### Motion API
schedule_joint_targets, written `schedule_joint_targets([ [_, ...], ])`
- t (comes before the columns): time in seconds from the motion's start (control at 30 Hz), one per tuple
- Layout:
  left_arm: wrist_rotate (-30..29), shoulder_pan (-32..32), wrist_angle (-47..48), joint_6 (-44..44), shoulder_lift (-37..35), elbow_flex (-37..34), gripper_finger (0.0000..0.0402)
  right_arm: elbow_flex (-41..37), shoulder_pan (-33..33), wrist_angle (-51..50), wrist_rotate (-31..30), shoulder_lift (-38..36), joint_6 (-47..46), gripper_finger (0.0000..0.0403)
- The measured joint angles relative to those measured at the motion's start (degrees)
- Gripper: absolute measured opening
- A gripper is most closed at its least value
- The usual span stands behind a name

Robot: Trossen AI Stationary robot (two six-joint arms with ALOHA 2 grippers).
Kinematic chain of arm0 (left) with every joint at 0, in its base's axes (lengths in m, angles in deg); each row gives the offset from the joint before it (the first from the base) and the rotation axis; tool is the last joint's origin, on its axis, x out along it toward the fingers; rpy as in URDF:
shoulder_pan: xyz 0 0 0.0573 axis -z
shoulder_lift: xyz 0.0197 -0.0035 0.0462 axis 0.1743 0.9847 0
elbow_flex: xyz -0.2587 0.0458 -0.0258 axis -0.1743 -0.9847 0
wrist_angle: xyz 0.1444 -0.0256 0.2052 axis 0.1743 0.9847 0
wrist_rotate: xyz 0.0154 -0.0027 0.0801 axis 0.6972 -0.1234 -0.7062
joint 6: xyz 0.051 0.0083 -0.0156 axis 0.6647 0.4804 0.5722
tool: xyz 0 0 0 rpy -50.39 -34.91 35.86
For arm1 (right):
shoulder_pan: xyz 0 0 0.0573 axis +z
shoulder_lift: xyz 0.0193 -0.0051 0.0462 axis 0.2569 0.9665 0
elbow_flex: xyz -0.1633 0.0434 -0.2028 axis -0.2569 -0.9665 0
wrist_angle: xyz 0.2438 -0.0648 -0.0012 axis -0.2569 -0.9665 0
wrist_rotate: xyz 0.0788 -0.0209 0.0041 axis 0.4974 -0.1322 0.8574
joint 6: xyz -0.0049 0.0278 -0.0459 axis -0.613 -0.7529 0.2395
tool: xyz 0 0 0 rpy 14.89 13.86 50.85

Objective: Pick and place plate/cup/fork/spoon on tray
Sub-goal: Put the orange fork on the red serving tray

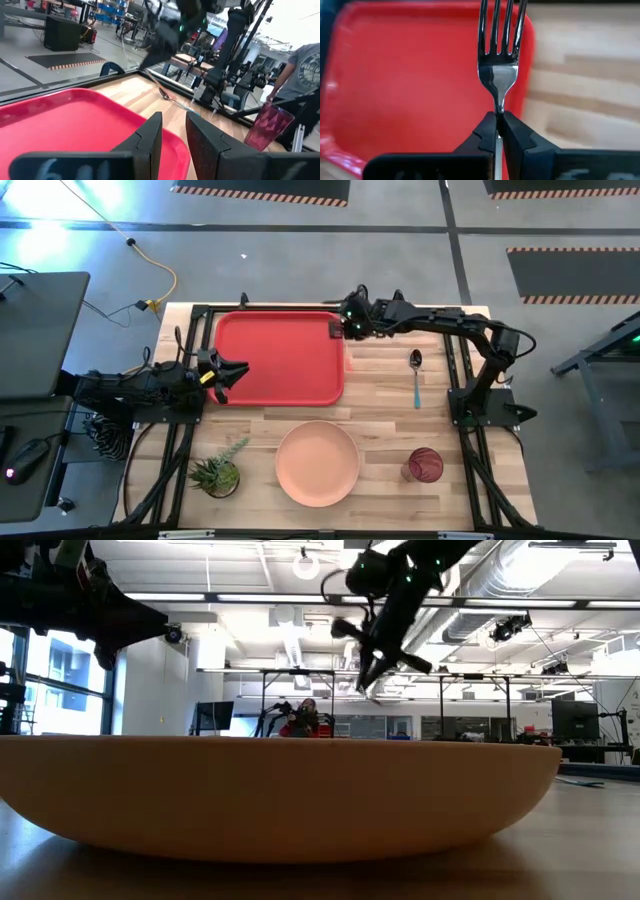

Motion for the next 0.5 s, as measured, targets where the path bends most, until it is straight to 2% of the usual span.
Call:
schedule_joint_targets([
  [0.27,0.05,0.0,0.27,1.11,0.01,0.0,0.0076,6.12,0.03,3.0,-0.88,-0.04,1.49,0.0001],
  [0.5,0.08,0.01,0.25,2.95,0.0,0.0,0.0076,7.18,1.53,8.96,-3.26,-0.1,1.1,0.0001],
])
